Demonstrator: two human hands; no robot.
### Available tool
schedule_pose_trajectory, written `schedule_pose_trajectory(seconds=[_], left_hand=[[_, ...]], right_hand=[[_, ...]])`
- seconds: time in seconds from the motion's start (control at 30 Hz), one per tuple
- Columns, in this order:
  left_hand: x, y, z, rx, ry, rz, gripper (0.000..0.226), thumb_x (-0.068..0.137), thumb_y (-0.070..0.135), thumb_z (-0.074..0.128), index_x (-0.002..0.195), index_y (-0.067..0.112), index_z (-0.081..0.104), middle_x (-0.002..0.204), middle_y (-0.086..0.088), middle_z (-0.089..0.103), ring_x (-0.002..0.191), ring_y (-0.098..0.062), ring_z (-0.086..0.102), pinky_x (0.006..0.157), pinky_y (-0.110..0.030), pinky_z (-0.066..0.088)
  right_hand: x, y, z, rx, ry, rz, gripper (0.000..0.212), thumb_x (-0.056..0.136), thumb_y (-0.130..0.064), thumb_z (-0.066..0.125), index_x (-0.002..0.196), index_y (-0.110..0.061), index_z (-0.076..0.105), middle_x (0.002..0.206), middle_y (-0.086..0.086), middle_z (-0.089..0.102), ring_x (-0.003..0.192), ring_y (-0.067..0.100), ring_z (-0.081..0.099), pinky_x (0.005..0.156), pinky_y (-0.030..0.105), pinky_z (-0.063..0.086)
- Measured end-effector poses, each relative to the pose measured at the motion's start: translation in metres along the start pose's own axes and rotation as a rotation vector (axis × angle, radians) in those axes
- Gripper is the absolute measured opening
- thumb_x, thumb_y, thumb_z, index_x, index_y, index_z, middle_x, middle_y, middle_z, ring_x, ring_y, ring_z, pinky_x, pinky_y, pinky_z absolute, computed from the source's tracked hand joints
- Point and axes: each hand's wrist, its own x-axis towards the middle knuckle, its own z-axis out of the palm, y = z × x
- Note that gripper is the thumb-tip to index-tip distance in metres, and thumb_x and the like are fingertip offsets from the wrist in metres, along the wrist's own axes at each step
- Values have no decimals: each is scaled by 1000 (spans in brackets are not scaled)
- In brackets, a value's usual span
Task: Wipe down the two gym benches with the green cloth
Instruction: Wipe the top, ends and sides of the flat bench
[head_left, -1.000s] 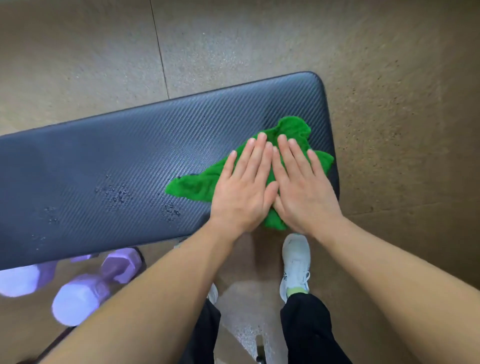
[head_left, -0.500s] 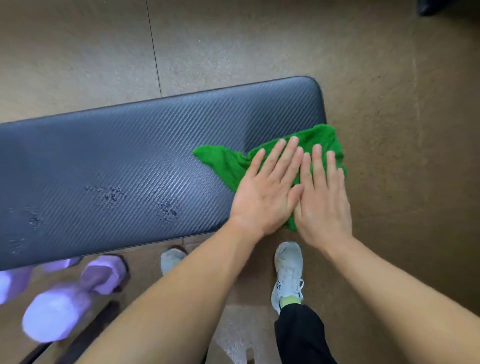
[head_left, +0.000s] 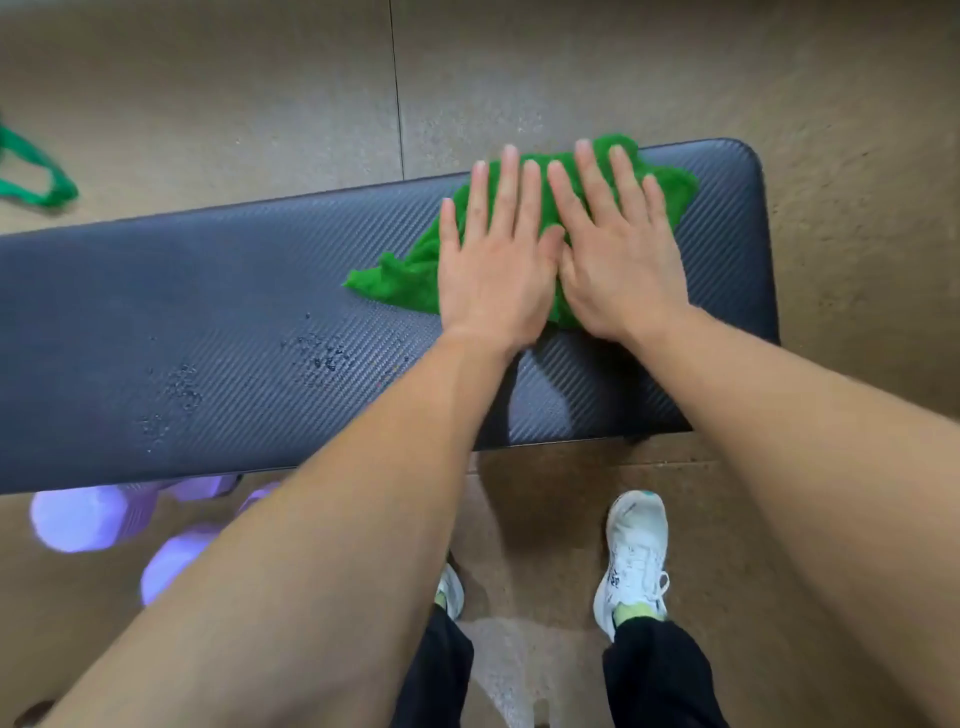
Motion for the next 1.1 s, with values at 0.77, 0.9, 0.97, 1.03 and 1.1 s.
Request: schedule_pose_trajectory(seconds=[0.77, 0.9, 0.97, 1.03, 1.1], left_hand=[[-93, -121, 2, 3, 14, -111, 61, 101, 49, 22, 157, 24, 13, 166, 0, 6, 153, -23, 4, 122, -48, 11], [-158, -147, 8, 38, -94, 70, 65, 102, 51, 28, 157, 21, 14, 166, 0, 4, 153, -21, 3, 122, -46, 13], [-163, -172, 6, 67, -101, 114, 65, 102, 52, 29, 157, 21, 14, 166, 2, 4, 153, -19, 4, 122, -46, 16], [-151, -192, 1, 89, -88, 77, 65, 101, 50, 28, 157, 20, 13, 166, 2, 5, 153, -18, 5, 122, -46, 16], [-124, -207, -7, 86, -69, -18, 65, 101, 49, 24, 157, 20, 10, 166, 1, 4, 153, -19, 4, 122, -47, 14]], right_hand=[[-34, -140, 29, 2, 37, -113, 64, 99, -36, 35, 158, -16, 18, 166, 10, 8, 152, 31, 9, 121, 51, 10], [-95, -151, 45, -49, -52, -234, 70, 99, -41, 38, 157, -8, 18, 166, 14, 5, 153, 33, 7, 121, 53, 10], [-93, -165, 48, -60, -67, -287, 71, 100, -44, 35, 157, -8, 16, 166, 14, 4, 153, 32, 5, 122, 52, 9], [-69, -182, 46, -47, -50, -344, 69, 100, -44, 31, 158, -9, 16, 166, 12, 5, 153, 30, 6, 122, 51, 9], [-31, -197, 39, -25, -20, -370, 67, 99, -43, 31, 157, -11, 19, 166, 10, 10, 153, 29, 11, 121, 51, 10]])
